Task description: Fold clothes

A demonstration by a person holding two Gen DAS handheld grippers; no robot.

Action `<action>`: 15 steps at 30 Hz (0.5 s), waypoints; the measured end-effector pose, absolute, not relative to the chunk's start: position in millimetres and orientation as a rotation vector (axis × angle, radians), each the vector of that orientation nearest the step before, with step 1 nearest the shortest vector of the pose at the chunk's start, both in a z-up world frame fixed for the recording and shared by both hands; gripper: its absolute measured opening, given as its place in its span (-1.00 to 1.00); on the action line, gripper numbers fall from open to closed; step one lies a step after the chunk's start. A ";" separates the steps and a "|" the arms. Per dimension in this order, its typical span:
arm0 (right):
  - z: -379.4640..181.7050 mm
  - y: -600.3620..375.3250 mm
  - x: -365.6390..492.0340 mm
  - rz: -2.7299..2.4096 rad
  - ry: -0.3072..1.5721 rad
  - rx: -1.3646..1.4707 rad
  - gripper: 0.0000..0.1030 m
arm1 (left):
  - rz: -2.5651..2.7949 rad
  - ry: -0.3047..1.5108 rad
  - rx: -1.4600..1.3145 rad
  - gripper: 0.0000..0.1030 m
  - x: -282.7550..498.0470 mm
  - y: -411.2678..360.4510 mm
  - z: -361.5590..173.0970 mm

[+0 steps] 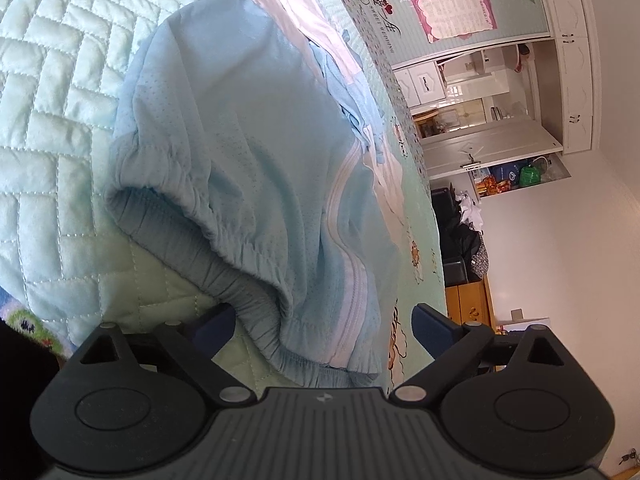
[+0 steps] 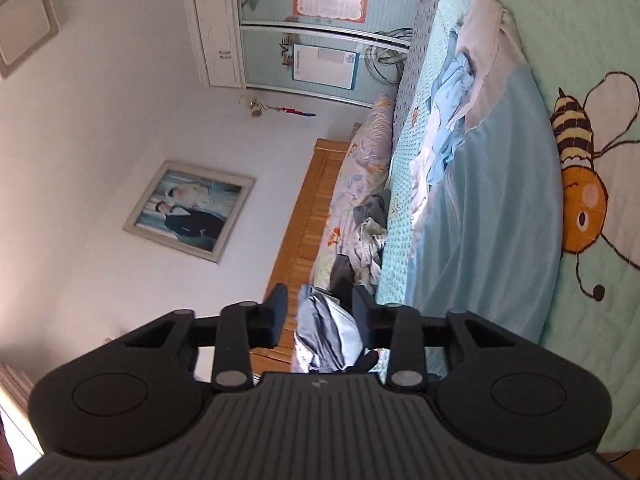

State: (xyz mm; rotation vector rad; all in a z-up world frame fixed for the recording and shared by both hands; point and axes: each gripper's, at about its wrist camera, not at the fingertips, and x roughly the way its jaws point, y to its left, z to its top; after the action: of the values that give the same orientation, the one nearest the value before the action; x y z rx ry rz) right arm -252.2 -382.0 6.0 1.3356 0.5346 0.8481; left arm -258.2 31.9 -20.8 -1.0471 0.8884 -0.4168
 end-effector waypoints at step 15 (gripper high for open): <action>-2.9 -364.5 -237.3 0.869 0.519 1.438 -0.92 | -0.410 0.895 -1.030 0.87 -255.5 26.0 -19.7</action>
State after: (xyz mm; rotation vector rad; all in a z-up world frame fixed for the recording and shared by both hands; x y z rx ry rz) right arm -237.3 -364.5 -2.9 1.4379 0.5194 0.8690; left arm -255.5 26.0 -19.7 -1.0299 0.8949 -0.4100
